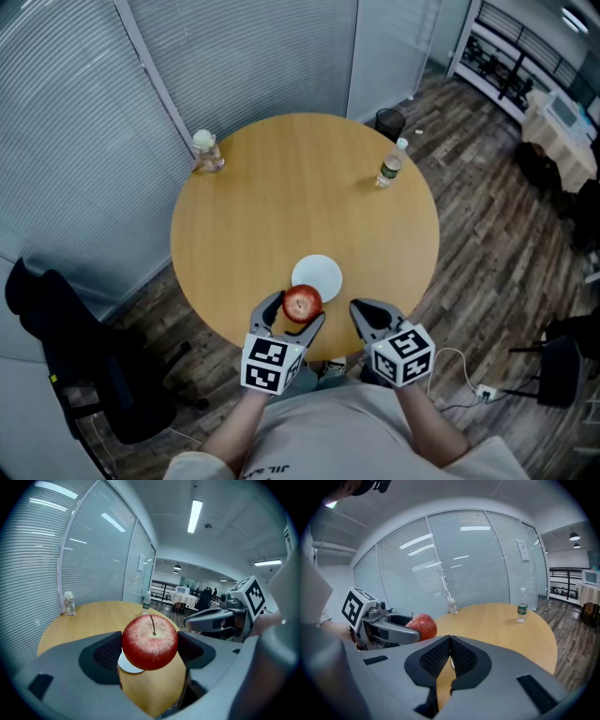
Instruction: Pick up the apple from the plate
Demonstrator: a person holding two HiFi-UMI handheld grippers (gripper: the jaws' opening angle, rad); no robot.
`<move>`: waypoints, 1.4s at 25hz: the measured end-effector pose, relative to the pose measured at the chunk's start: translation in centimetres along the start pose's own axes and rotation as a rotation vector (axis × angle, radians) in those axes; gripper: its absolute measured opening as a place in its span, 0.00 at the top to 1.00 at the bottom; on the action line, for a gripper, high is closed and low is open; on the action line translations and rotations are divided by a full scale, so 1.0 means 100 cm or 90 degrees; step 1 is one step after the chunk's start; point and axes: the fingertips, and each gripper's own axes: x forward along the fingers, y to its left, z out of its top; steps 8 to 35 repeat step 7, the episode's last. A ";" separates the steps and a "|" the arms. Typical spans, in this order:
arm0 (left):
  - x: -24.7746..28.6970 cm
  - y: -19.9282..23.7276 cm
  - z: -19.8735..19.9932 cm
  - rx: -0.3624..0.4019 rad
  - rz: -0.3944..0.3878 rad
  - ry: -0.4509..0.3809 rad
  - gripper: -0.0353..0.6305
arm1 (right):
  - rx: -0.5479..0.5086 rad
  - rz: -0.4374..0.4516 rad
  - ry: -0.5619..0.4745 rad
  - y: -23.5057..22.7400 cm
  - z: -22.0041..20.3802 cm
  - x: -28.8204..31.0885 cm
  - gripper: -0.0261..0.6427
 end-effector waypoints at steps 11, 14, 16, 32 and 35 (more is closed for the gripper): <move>0.001 0.002 0.003 0.001 -0.003 -0.001 0.39 | -0.004 -0.005 -0.001 -0.003 0.005 0.002 0.92; 0.001 0.002 0.003 0.001 -0.003 -0.001 0.39 | -0.004 -0.005 -0.001 -0.003 0.005 0.002 0.92; 0.001 0.002 0.003 0.001 -0.003 -0.001 0.39 | -0.004 -0.005 -0.001 -0.003 0.005 0.002 0.92; 0.001 0.002 0.003 0.001 -0.003 -0.001 0.39 | -0.004 -0.005 -0.001 -0.003 0.005 0.002 0.92; 0.001 0.002 0.003 0.001 -0.003 -0.001 0.39 | -0.004 -0.005 -0.001 -0.003 0.005 0.002 0.92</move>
